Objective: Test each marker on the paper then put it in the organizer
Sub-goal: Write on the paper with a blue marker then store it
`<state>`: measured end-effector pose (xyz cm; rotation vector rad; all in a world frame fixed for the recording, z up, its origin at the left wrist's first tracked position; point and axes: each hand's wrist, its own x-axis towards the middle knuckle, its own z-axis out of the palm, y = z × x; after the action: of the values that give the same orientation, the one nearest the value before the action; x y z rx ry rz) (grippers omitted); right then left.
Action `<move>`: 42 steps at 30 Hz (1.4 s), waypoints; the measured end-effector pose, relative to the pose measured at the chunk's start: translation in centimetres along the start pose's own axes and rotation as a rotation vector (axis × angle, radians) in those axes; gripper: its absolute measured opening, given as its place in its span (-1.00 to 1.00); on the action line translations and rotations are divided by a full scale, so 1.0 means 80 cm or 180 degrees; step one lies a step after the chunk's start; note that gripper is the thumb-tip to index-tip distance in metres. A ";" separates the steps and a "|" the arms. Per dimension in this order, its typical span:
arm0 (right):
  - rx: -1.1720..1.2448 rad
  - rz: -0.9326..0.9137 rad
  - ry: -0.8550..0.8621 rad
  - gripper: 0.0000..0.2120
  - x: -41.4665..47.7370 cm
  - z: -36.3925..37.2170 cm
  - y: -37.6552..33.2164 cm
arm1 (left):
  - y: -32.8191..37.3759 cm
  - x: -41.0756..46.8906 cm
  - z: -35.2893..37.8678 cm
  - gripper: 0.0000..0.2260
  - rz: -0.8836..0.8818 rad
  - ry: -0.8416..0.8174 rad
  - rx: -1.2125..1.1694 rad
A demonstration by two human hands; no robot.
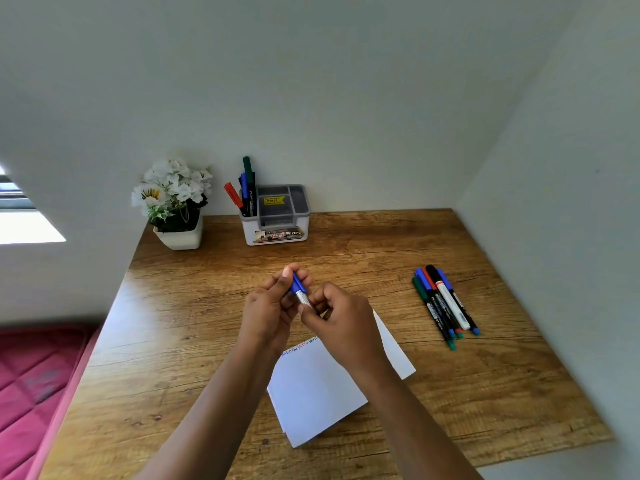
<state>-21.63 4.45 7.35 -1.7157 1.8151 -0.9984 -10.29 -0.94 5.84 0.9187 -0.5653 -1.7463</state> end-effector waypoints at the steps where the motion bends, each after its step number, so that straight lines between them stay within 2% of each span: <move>1: 0.0060 0.0095 -0.0016 -0.88 0.002 -0.001 -0.002 | 0.001 0.001 0.002 -0.84 0.0006 0.0018 -0.0051; 5: 0.0474 0.0589 -0.0227 -0.87 0.008 -0.007 -0.009 | -0.005 0.002 0.005 -0.85 -0.0080 0.0091 -0.0106; 9: 0.1935 0.1308 -0.0872 -0.89 -0.010 -0.023 -0.004 | 0.032 0.028 -0.039 -0.85 0.0095 0.0588 -0.1071; 11: 0.2175 0.1446 -0.0907 -0.92 -0.020 -0.027 0.007 | 0.060 0.039 -0.067 -0.85 0.0189 0.0619 -0.0955; 12: 0.2314 0.1493 -0.0869 -0.95 -0.022 -0.028 0.013 | 0.064 0.038 -0.072 -0.85 0.0150 0.0464 -0.0693; 14: 0.2622 0.1577 -0.0816 -0.88 -0.019 -0.030 0.019 | 0.048 0.027 -0.067 -0.84 0.0042 0.0170 0.0076; 17: 0.3096 0.1520 -0.0682 -0.86 -0.013 -0.034 0.024 | 0.007 -0.005 -0.054 -0.86 0.0238 0.0085 0.1244; 18: 0.3322 0.1504 -0.0590 -0.87 -0.012 -0.037 0.029 | -0.007 -0.014 -0.053 -0.88 0.0505 0.0079 0.1750; 20: 0.3906 0.1538 -0.0392 -0.84 -0.011 -0.041 0.042 | -0.029 -0.024 -0.061 -0.92 0.1406 -0.0103 0.3273; 22: 0.4402 0.1594 -0.0214 -0.76 -0.012 -0.043 0.055 | -0.044 -0.033 -0.070 -0.87 0.2197 -0.0412 0.4557; 24: 0.4280 0.1598 -0.0087 -0.76 -0.014 -0.040 0.065 | -0.056 -0.033 -0.082 -0.79 0.2545 -0.0870 0.5274; 26: 0.3563 0.1413 -0.0018 -0.84 -0.015 -0.031 0.071 | -0.067 -0.031 -0.092 -0.71 0.2775 -0.1174 0.5778; 28: 0.2777 0.1206 0.0053 -0.93 -0.016 -0.018 0.075 | -0.075 -0.027 -0.099 -0.67 0.2904 -0.1240 0.6037; 31: 0.2167 0.1092 0.0156 -0.92 -0.015 -0.001 0.083 | -0.084 -0.024 -0.102 -0.64 0.2880 -0.1315 0.6103; 33: 0.2030 0.1059 -0.0031 -0.98 -0.013 0.007 0.087 | -0.088 -0.024 -0.105 -0.63 0.2849 -0.1326 0.6120; 36: 0.1815 0.1113 -0.0312 -0.95 -0.012 0.015 0.094 | -0.089 -0.024 -0.106 -0.62 0.2756 -0.1351 0.6053; 42: 0.1312 0.1082 -0.0275 -0.85 -0.018 0.022 0.101 | -0.085 -0.028 -0.104 -0.62 0.2561 -0.1392 0.5948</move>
<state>-25.46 5.22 -0.09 -1.1432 1.6332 -1.0433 -7.15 3.97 -3.49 1.0949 -2.5764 -0.2343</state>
